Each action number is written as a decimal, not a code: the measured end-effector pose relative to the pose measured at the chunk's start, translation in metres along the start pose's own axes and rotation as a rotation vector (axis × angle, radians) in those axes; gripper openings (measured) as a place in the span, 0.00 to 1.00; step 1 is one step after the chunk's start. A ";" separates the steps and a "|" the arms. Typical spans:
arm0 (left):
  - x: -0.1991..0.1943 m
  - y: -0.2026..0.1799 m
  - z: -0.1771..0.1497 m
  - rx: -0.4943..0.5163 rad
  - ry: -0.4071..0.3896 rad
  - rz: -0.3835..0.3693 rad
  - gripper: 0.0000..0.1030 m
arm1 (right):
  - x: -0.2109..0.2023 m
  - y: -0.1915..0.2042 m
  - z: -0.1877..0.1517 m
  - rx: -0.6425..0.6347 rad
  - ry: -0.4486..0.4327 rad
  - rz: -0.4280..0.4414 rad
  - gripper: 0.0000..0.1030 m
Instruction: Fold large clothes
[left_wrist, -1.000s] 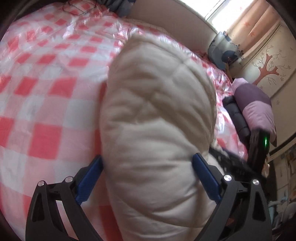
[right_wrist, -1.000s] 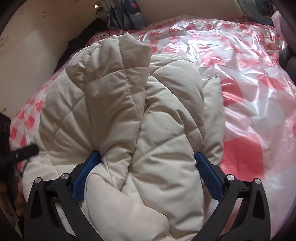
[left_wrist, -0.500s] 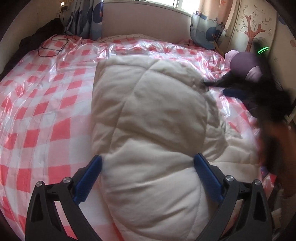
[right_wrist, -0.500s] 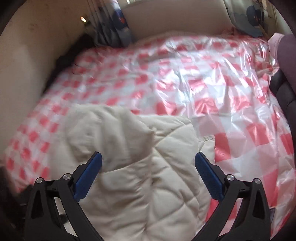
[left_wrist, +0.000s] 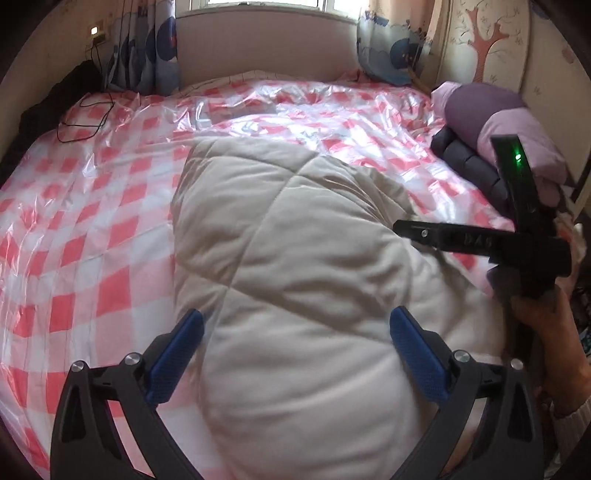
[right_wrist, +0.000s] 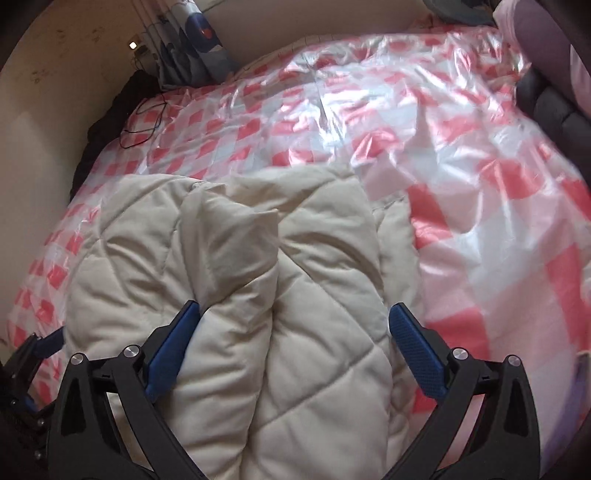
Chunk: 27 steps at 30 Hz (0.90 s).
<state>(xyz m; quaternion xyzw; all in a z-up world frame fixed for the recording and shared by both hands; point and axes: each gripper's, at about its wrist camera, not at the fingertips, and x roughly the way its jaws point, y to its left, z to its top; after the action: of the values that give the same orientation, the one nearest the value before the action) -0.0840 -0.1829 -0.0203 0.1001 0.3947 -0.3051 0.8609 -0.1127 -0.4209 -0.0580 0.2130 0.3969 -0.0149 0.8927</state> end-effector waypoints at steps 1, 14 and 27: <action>-0.003 -0.002 -0.003 0.018 0.004 0.008 0.94 | -0.010 0.008 -0.004 -0.034 -0.020 0.008 0.94; -0.026 -0.016 -0.012 0.017 -0.063 0.001 0.94 | -0.055 0.032 -0.039 -0.153 -0.117 -0.103 0.94; -0.033 -0.010 0.008 -0.023 -0.171 0.017 0.94 | 0.003 -0.007 -0.024 -0.069 -0.096 0.017 0.94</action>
<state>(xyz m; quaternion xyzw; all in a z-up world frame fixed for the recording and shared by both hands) -0.1019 -0.1797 0.0105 0.0673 0.3221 -0.3007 0.8952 -0.1286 -0.4176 -0.0767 0.1847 0.3522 -0.0037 0.9175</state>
